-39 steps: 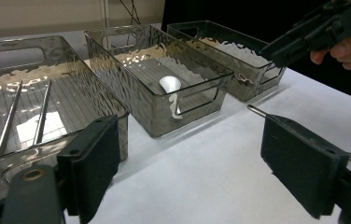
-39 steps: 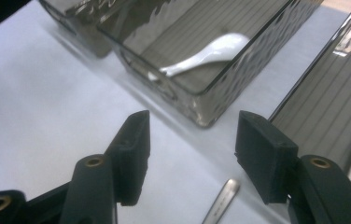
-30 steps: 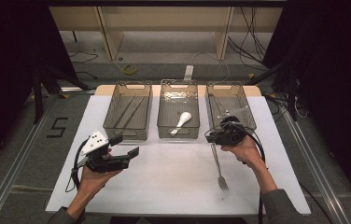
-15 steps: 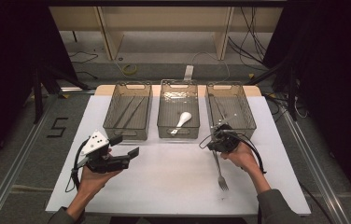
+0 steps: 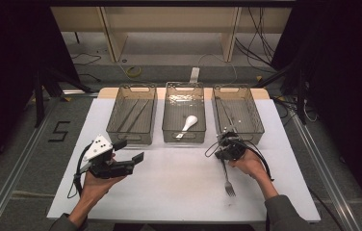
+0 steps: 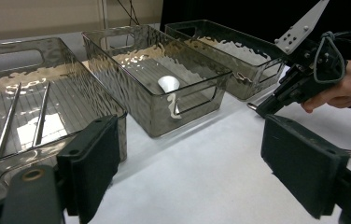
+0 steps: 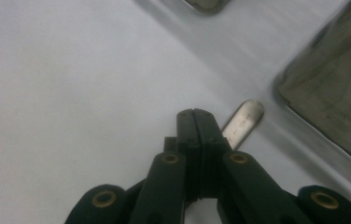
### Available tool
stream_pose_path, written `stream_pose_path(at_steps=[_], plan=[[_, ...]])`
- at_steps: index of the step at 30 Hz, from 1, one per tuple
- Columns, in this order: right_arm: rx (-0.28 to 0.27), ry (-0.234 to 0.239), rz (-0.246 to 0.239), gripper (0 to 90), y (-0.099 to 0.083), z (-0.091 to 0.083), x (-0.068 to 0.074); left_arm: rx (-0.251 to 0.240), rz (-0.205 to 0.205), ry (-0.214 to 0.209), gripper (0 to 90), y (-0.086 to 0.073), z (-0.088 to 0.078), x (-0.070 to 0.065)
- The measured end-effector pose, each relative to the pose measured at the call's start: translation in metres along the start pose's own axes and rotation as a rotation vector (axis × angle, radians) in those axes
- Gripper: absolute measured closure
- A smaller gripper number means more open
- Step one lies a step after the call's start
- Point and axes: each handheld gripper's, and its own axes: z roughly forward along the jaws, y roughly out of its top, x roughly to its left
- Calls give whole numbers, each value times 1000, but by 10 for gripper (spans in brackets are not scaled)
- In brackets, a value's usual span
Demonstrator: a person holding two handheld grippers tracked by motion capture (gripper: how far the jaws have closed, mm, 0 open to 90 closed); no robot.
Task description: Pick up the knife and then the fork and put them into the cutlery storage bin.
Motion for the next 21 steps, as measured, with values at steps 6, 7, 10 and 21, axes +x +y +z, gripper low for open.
stream_pose_path(at_steps=[6, 7, 10, 21], plan=[[17, -48, -1, 900, -3, -3, -3, 1, 2, 1, 194, 0, 0, 0], [21, -51, 5, 900, -5, -4, -5, 1, 2, 1, 194, 0, 0, 0], [23, -56, 19, 900, -8, -7, -8, 0, 0, 2, 194, 0, 0, 0], [40, -58, 57, 900, -30, -21, -19, 1, 4, 3, 194, 0, 0, -1]])
